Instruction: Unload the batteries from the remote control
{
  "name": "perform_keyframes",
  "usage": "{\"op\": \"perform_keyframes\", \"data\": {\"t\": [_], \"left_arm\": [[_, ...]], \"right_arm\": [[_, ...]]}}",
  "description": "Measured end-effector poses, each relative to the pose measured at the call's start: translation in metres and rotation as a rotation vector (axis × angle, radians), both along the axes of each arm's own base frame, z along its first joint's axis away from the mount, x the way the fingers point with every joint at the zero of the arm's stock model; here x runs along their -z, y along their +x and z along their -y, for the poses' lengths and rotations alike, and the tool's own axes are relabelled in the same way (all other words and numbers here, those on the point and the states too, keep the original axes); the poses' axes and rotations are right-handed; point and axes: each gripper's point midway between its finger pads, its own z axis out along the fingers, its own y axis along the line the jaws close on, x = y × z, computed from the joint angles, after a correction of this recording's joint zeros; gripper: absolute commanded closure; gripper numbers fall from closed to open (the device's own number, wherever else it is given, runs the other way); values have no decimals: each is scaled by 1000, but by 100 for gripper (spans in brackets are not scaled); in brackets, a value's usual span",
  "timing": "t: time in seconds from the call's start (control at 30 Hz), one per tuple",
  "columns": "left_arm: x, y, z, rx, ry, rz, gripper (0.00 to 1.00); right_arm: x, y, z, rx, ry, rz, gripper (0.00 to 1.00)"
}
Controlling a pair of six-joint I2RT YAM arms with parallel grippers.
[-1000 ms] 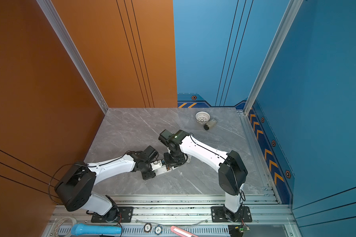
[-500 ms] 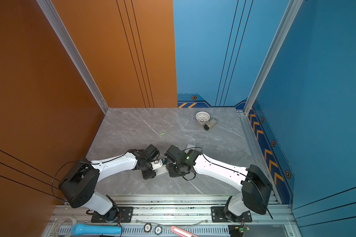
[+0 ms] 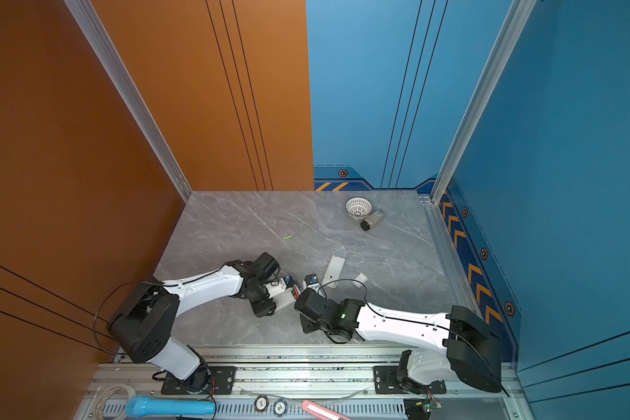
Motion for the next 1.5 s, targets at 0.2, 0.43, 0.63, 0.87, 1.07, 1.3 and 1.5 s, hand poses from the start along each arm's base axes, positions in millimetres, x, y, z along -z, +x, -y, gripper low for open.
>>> {"op": "perform_keyframes", "data": {"t": [0.2,0.43,0.63,0.87,1.07,1.3,1.5], "left_arm": [[-1,18,-11,-137,-15,-25,100],[-1,39,-22,-273,-13,-31,100],[-1,48,-26,-325,-8,-33,100],[-1,49,-27,-336,-7,-35,100],[-1,51,-28,-340,0,-44,100],[-1,51,-28,-340,17,-63,100],[-1,52,-28,-341,25,-71,100]], "right_arm": [[4,30,-14,16,62,20,100],[5,68,-29,3,141,-4,100],[5,81,-37,-23,164,-4,100],[6,85,-40,-23,181,9,100],[6,88,-42,-18,206,11,100],[3,91,-42,-9,240,-18,100],[-2,93,-42,2,277,-40,100]]}}
